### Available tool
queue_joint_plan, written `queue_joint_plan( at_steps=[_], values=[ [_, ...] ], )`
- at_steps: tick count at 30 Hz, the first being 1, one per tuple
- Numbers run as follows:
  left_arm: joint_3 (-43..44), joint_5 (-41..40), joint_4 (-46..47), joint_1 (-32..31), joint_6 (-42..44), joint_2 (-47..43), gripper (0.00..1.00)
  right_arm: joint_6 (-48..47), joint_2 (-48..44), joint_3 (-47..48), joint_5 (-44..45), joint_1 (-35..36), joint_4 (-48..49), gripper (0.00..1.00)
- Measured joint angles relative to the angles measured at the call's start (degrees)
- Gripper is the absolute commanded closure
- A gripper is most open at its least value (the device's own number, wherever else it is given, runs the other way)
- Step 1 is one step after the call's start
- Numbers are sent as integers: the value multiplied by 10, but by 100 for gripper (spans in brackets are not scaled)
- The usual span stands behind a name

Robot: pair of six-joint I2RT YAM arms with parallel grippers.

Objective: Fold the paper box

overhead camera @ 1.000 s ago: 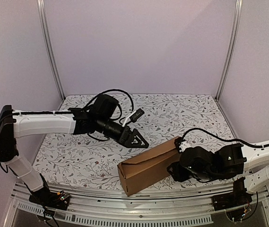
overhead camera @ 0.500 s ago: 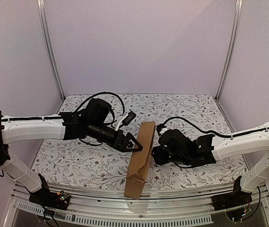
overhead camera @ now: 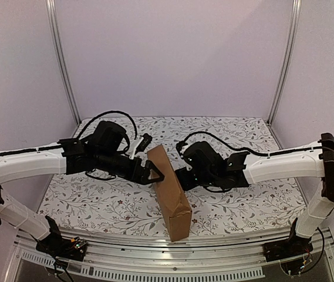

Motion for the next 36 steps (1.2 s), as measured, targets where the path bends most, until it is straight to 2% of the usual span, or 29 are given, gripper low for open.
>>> queue_joint_plan(
  at_steps=[7,10,14,16,19,23,29,32,36],
  values=[
    [25,-73,-104,10,27,-54,14,-19,0,0,14,0,-33,44],
    [50,-78,-105,10,39,-73,22,-29,-4,0,31,0,-59,45],
    [56,-43,-46,11,41,-85,44,-40,-35,0,57,0,-97,50],
    [56,-12,-5,11,35,-74,57,-47,-60,0,66,0,-113,56],
    [56,35,58,11,16,-40,69,-55,-108,0,76,1,-137,66],
    [48,79,126,12,-8,7,78,-63,-176,1,86,10,-158,74],
    [27,106,174,12,-29,35,87,-62,-259,-5,84,61,-167,75],
    [15,113,192,11,-35,35,90,-61,-309,-31,54,71,-168,72],
    [-9,123,211,11,-42,35,91,-70,-381,-68,-28,71,-190,65]
  ],
)
